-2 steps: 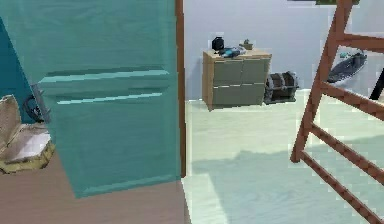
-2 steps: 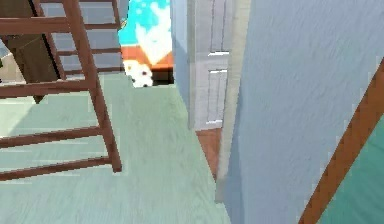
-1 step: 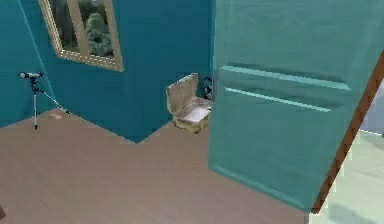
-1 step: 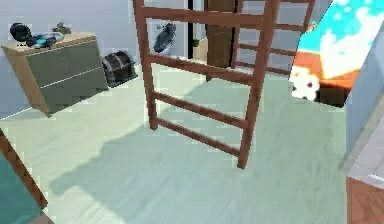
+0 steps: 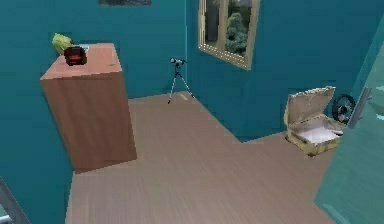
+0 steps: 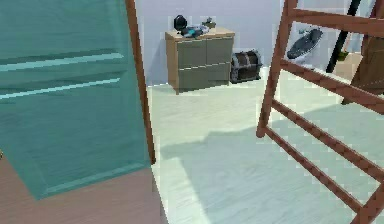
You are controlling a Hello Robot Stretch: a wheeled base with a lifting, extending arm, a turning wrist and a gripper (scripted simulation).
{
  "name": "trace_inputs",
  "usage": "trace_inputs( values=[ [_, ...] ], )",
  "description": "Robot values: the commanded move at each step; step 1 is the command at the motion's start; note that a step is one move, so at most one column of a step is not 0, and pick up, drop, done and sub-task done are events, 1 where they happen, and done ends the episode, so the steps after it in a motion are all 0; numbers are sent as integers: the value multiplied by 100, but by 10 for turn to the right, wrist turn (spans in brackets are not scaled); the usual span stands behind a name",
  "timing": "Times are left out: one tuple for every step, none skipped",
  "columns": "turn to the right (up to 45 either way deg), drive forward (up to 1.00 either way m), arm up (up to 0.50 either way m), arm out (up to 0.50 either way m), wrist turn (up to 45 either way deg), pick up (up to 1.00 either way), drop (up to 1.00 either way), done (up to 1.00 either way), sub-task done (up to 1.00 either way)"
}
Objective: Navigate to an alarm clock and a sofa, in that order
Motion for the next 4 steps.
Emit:
trace_inputs(
  values=[
    [0,40,0,0,0,0,0,0,0],
    [-210,0,0,0,0,0,0,0,0],
    [0,55,0,0,0,0,0,0,0],
    [-330,0,0,0,0,0,0,0,0]
  ],
)
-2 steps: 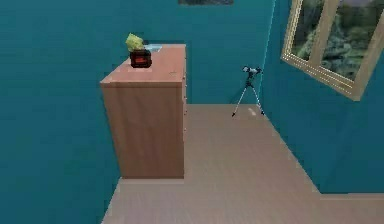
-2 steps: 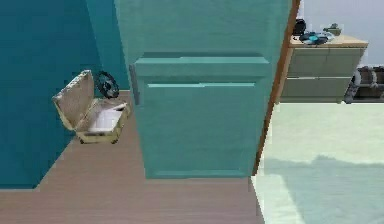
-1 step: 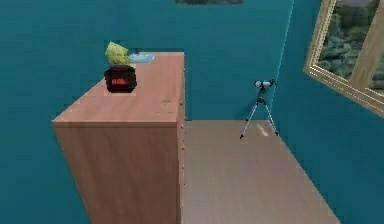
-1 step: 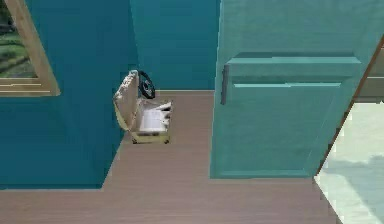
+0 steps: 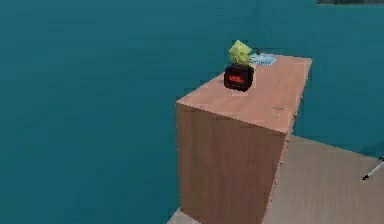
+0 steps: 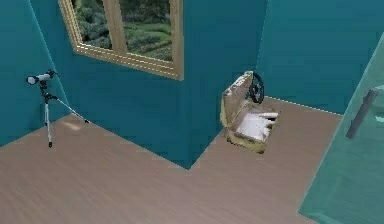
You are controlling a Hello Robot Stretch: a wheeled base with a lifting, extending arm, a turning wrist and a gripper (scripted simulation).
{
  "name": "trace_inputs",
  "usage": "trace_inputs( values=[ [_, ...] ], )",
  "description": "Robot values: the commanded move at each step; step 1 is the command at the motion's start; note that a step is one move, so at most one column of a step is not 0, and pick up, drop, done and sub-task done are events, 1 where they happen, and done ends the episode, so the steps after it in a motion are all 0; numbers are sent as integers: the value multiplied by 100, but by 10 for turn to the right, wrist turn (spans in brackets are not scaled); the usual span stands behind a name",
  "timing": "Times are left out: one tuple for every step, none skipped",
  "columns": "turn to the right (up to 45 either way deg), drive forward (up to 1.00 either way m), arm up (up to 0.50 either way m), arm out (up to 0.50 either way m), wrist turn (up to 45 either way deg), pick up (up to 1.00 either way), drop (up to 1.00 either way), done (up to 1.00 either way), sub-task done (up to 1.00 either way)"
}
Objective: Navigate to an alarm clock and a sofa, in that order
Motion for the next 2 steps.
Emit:
trace_inputs(
  values=[
    [0,45,0,0,0,0,0,0,0],
    [180,0,0,0,0,0,0,0,0]
  ],
)
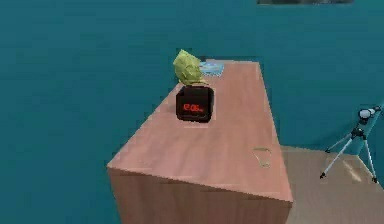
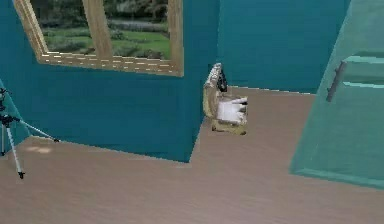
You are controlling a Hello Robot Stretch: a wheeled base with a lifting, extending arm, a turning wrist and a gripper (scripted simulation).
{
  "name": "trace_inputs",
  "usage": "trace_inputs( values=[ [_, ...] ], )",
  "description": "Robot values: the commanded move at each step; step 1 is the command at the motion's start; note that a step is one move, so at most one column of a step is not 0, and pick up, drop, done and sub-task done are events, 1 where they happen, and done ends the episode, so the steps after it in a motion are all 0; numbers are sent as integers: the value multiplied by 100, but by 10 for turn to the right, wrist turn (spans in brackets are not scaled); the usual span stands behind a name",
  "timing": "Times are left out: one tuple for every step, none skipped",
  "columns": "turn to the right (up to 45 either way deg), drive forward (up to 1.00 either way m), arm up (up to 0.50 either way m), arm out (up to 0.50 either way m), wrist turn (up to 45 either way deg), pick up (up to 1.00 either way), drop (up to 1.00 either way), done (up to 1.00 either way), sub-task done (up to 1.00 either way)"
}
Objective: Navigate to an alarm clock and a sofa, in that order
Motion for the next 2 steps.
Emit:
trace_inputs(
  values=[
    [0,0,0,0,0,0,0,0,100],
    [450,0,0,0,0,0,0,0,0]
  ],
)
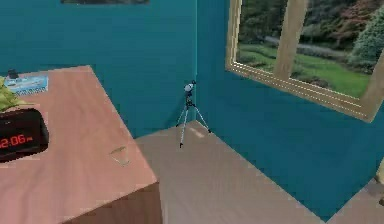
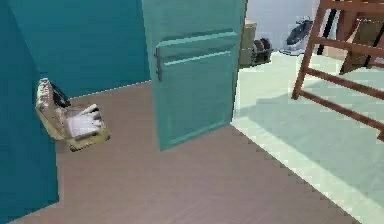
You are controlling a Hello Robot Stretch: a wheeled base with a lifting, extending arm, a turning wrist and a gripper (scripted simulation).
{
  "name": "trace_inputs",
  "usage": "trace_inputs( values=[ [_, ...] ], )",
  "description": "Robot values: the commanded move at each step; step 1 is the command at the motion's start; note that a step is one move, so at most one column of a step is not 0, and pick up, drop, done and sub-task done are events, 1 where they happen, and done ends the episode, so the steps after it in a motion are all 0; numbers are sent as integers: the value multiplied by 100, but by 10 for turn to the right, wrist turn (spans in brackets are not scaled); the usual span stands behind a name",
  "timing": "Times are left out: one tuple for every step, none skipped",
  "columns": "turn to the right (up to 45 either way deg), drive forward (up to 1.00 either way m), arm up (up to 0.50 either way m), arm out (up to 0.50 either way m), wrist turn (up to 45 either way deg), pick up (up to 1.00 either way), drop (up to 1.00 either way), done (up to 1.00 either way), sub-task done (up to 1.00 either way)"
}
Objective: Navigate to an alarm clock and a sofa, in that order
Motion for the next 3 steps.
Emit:
trace_inputs(
  values=[
    [450,0,0,0,0,0,0,0,0],
    [390,0,0,0,0,0,0,0,0],
    [0,30,0,0,0,0,0,0,0]
  ],
)
